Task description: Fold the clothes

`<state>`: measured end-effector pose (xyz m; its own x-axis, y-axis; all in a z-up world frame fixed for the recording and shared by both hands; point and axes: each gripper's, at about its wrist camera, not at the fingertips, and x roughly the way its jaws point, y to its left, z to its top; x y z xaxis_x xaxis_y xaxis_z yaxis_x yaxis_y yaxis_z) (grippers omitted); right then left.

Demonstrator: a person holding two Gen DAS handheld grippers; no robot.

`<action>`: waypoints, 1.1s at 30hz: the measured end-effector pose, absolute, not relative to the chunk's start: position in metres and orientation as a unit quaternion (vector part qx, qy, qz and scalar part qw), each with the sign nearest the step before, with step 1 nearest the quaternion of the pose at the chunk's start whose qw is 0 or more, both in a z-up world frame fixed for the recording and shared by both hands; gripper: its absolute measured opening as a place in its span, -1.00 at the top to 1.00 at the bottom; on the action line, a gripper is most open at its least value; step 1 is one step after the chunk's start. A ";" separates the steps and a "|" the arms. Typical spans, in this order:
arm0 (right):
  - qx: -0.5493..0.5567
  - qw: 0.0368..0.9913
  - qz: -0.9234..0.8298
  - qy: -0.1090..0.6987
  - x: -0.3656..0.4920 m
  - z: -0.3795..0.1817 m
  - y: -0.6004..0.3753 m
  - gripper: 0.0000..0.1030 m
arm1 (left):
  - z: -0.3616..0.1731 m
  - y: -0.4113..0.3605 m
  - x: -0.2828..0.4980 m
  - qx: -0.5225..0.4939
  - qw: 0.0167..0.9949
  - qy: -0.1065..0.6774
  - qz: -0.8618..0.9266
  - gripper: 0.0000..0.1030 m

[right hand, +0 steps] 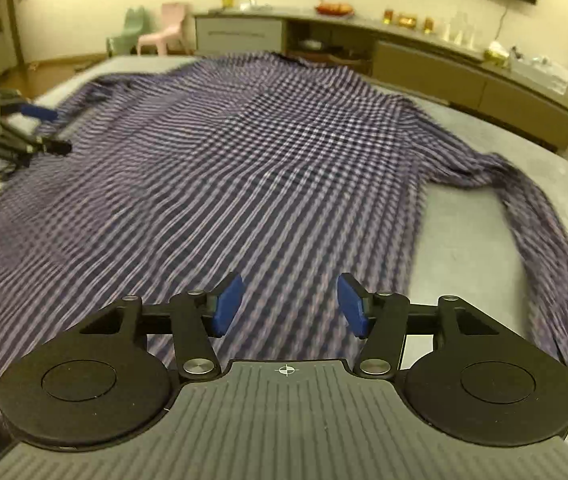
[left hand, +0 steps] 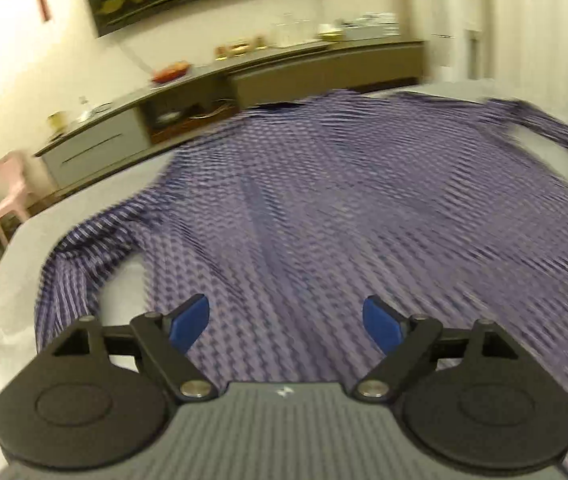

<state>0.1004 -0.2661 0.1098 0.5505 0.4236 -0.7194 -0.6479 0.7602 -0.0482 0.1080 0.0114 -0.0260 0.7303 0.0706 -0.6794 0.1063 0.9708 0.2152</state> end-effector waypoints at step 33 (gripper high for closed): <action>-0.060 0.893 0.121 0.429 0.395 0.095 -0.271 0.05 | -0.055 0.202 0.301 0.008 0.908 0.399 0.129 -0.42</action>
<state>0.3949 -0.2714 0.0949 0.6035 0.1644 -0.7802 -0.2673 0.9636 -0.0037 0.3007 0.2016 -0.0548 0.6482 0.2406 -0.7224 -0.2283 0.9665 0.1170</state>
